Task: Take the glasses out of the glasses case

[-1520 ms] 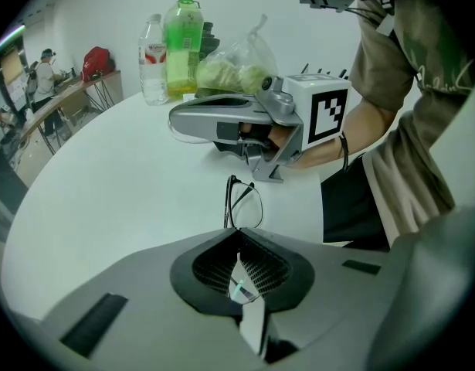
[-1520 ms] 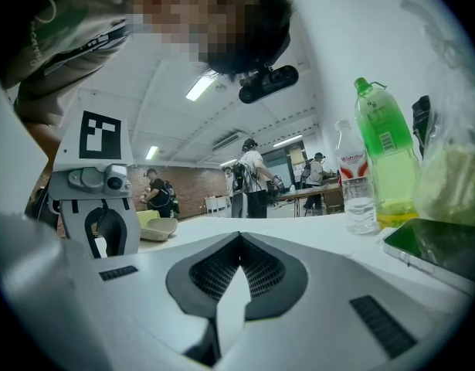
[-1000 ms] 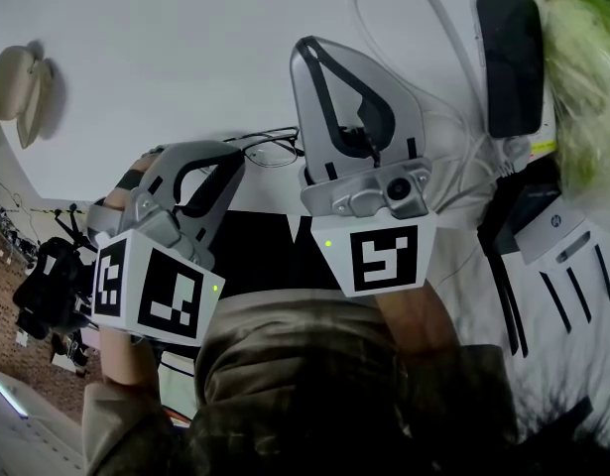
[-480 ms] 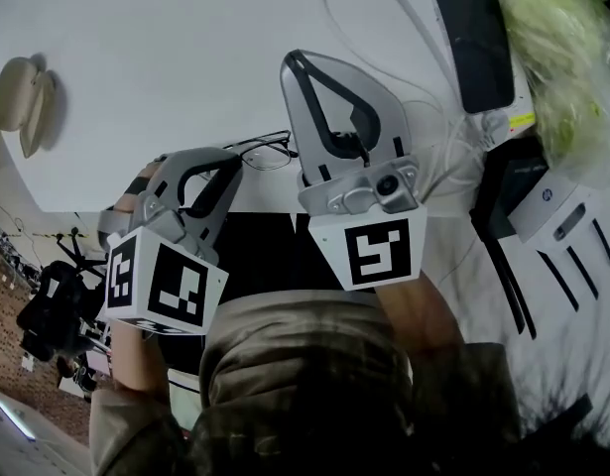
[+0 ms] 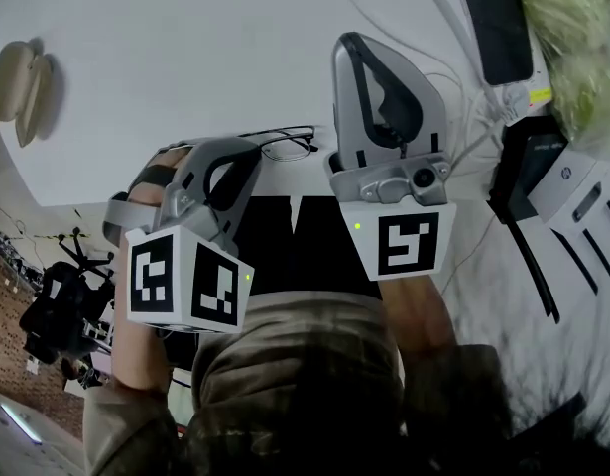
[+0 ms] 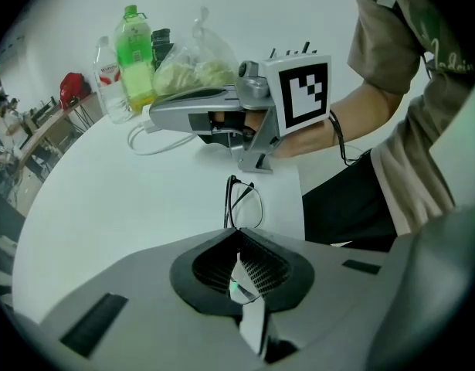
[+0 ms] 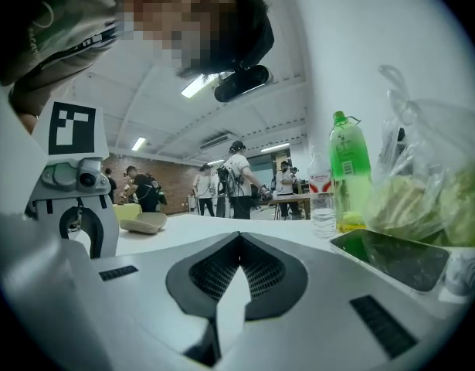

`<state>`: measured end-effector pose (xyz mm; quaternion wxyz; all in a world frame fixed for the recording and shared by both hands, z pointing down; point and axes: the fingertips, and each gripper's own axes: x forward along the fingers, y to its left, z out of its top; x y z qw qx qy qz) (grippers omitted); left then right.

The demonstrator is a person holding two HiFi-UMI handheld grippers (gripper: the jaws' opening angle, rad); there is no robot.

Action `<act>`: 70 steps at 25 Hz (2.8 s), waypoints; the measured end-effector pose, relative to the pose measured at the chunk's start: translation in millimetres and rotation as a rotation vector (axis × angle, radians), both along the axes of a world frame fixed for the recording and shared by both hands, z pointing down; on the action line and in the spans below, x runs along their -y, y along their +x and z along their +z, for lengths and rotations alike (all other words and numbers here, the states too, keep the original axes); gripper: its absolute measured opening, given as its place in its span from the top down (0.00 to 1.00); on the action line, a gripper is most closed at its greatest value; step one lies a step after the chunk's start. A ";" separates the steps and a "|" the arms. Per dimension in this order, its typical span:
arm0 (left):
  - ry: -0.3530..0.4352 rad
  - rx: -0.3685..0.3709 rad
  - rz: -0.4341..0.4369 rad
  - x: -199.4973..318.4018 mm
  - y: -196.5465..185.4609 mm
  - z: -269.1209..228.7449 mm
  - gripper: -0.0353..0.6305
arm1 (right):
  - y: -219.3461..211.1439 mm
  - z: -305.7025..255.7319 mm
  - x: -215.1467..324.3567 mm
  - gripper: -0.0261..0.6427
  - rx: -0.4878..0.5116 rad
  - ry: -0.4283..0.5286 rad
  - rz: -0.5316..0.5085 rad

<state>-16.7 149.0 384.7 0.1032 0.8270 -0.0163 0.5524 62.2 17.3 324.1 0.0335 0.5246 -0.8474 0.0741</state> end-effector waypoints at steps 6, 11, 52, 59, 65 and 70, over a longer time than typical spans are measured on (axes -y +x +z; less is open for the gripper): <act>0.007 -0.030 -0.001 -3.2 7.4 -1.6 0.92 | 4.6 -9.0 -4.3 0.94 -0.003 0.024 0.025; 0.014 -0.031 0.001 -10.9 4.2 0.3 0.92 | 4.9 -22.5 -7.8 0.94 -0.001 0.040 0.025; -0.009 -0.053 -0.019 -46.4 41.9 0.5 0.92 | 42.6 -21.1 -14.1 0.94 0.064 0.030 0.041; -0.027 -0.053 -0.031 -56.1 47.2 -0.3 0.92 | 36.7 -21.7 -14.6 0.94 0.061 0.039 -0.006; -0.038 -0.052 -0.027 -63.8 51.8 4.0 0.92 | 44.0 -14.5 -18.8 0.94 0.087 0.010 0.018; -0.031 -0.047 -0.028 -65.3 57.1 5.4 0.92 | 47.0 -10.7 -27.6 0.94 0.086 -0.008 0.020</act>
